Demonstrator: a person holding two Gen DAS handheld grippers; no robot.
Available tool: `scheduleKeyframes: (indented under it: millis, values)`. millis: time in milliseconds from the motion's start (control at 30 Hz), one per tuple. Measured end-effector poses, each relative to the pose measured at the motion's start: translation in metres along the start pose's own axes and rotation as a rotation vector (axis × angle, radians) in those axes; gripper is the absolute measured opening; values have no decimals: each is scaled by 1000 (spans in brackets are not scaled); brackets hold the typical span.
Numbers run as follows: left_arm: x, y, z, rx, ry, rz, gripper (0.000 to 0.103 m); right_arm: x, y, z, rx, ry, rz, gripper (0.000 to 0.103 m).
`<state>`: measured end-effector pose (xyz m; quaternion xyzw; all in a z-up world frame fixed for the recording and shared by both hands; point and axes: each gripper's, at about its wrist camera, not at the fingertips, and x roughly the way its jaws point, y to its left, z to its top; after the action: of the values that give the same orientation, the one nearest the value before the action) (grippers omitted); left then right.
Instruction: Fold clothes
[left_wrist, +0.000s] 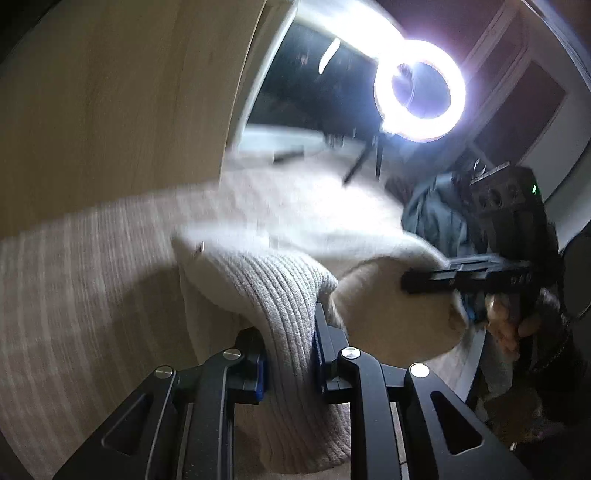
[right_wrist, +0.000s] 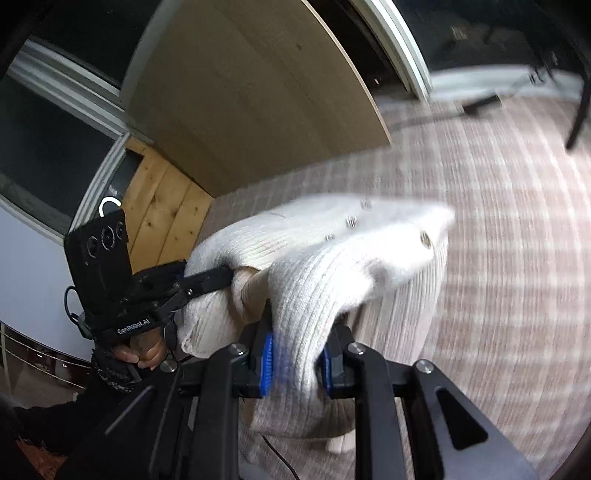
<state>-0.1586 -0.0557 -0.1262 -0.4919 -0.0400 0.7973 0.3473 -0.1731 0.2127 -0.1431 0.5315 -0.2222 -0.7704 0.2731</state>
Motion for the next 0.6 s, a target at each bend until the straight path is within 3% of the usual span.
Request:
scheduleKeyframes:
  millis: [67,133,200,267,400,467,600]
  values:
    - [16,5,-35,1,114,30,27,17,-16,-30,62,88,-42,28]
    - [33,12,-72,-21,245,78,27,37,-34,-62,95,231,-147,32]
    - [26,26,-95,-96,267,59,27,35,-33,-65,81,246,-192,32]
    - [6,42,-104,-172,219,40,27,26,-25,-56,49,208,-212,32]
    - [-15,69,-99,-249,104,94,27,7,-8,-38,-17,131,-253,33]
    - [-5,71,-92,-221,107,127,27,12,14,-18,-75,111,-249,38]
    - [12,65,-90,-216,125,75,27,60,63,7,-183,172,-227,44]
